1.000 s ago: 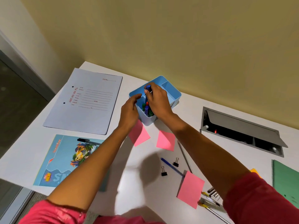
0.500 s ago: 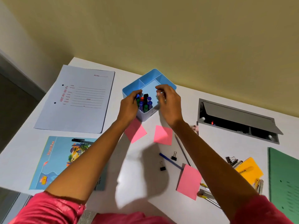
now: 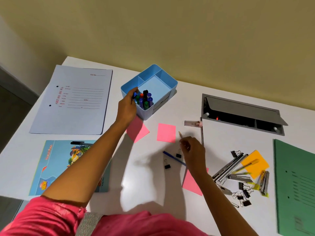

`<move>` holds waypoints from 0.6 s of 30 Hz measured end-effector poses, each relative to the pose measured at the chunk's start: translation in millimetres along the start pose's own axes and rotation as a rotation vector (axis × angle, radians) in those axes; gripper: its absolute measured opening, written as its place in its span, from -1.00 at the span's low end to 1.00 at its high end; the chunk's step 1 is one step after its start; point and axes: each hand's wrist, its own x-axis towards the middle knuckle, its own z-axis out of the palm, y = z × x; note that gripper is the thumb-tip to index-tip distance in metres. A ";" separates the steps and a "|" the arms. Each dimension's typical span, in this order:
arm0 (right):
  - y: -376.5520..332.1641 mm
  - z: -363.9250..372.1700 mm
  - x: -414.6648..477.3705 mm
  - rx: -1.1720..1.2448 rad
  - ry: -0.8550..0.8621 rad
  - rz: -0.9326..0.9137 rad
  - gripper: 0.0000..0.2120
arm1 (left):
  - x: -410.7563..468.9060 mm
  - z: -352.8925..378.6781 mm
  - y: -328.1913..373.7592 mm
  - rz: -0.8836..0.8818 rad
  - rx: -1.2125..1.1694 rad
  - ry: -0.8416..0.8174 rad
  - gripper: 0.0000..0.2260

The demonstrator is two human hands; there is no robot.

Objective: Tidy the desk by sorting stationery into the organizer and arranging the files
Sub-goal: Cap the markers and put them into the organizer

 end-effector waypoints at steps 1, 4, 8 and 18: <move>4.8 1.1 -6.2 -0.022 -0.040 0.024 -0.94 | -0.7 0.9 0.3 0.000 0.000 0.007 -0.62; 14.6 4.3 -23.3 -0.080 -0.141 0.073 -0.94 | -3.1 3.2 1.4 -0.015 -0.016 0.036 -0.62; 24.4 8.9 -38.3 -0.222 -0.233 0.050 -0.85 | -9.7 5.3 1.8 -0.038 -0.031 0.047 -0.63; 8.3 1.0 -21.5 -0.035 -0.094 0.053 -0.92 | -8.5 -1.6 -14.6 0.118 0.195 0.000 -0.57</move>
